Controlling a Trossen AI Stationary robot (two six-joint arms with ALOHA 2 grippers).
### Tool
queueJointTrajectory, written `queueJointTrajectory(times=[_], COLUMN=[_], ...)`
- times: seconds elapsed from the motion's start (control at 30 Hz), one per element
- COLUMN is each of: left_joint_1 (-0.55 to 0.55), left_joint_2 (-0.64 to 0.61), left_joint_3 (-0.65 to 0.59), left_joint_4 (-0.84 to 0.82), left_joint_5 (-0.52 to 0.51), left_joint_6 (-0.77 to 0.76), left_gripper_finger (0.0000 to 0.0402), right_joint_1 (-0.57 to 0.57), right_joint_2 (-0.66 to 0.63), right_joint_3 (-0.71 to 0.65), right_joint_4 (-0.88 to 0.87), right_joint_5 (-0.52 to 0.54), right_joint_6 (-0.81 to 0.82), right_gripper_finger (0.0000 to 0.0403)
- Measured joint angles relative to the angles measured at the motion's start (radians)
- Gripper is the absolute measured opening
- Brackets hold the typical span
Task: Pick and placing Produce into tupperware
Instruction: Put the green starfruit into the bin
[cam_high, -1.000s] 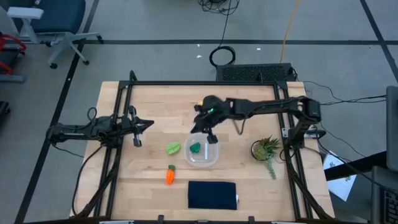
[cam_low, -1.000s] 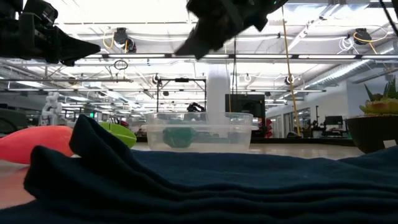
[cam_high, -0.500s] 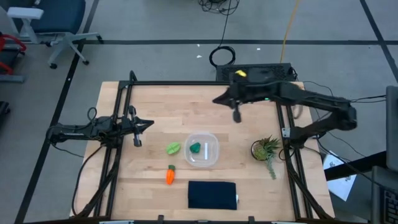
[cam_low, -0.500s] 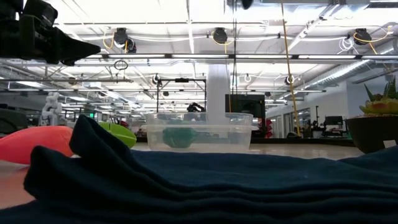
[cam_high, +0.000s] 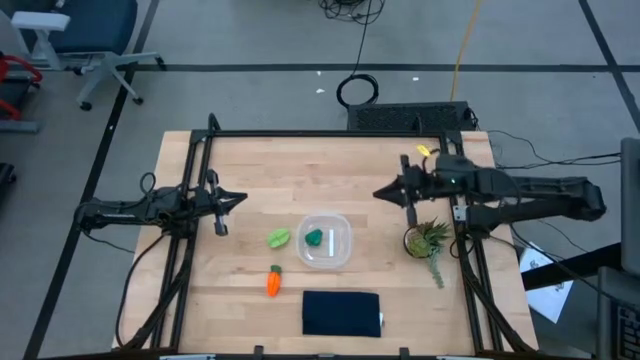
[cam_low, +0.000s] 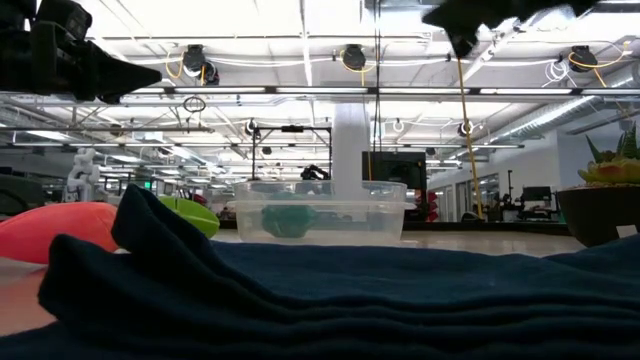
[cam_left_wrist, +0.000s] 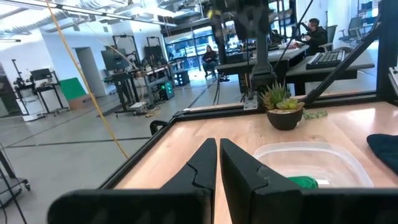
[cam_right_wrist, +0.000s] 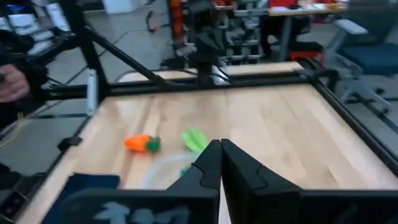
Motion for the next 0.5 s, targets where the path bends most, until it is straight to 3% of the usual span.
queueJointTrajectory(times=[0.27, 0.37, 0.5], left_joint_1=[0.0, 0.0, 0.0], left_joint_2=[0.0, 0.0, 0.0], left_joint_3=[0.0, 0.0, 0.0], left_joint_4=[0.0, 0.0, 0.015], left_joint_5=[0.0, 0.0, 0.0], left_joint_6=[-0.014, -0.039, -0.042], left_gripper_finger=[0.0026, 0.0026, 0.0026], right_joint_1=[0.001, 0.0, 0.001], right_joint_2=[-0.275, -0.326, -0.357], right_joint_3=[-0.258, -0.335, -0.451], right_joint_4=[0.145, 0.15, 0.274], right_joint_5=[0.099, 0.179, 0.167], right_joint_6=[0.078, 0.07, 0.073], right_gripper_finger=[0.0, 0.0, 0.0])
